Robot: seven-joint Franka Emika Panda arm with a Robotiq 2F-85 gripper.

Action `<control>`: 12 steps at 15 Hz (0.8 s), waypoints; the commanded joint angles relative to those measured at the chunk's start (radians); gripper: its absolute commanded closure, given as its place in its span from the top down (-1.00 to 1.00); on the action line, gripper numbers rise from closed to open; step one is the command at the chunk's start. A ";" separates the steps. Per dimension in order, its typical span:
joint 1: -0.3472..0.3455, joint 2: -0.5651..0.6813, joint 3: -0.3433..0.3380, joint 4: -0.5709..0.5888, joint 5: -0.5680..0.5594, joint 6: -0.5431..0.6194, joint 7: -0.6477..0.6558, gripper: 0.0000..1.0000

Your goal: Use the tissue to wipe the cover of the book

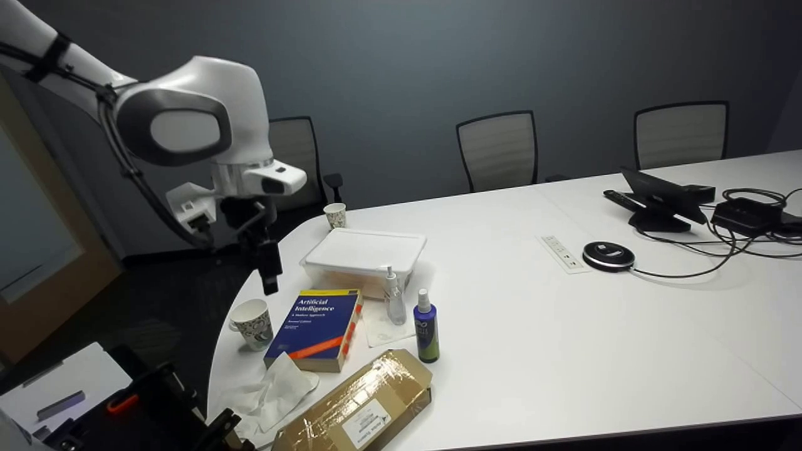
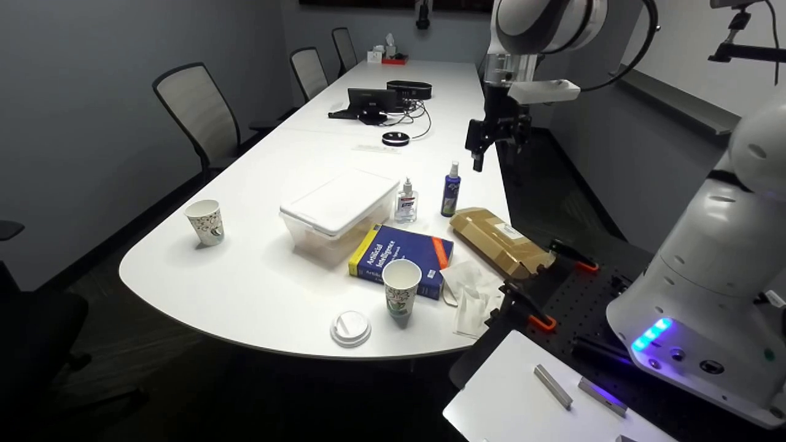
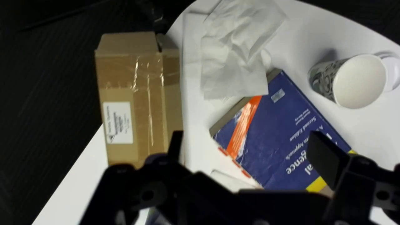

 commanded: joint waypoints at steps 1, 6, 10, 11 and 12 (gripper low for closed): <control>0.042 0.147 0.002 -0.030 0.145 0.070 -0.062 1.00; 0.061 0.381 0.051 -0.057 0.321 0.261 -0.129 1.00; 0.020 0.571 0.159 -0.020 0.508 0.384 -0.244 1.00; 0.006 0.617 0.185 -0.007 0.524 0.424 -0.253 1.00; -0.005 0.662 0.205 0.007 0.524 0.472 -0.247 1.00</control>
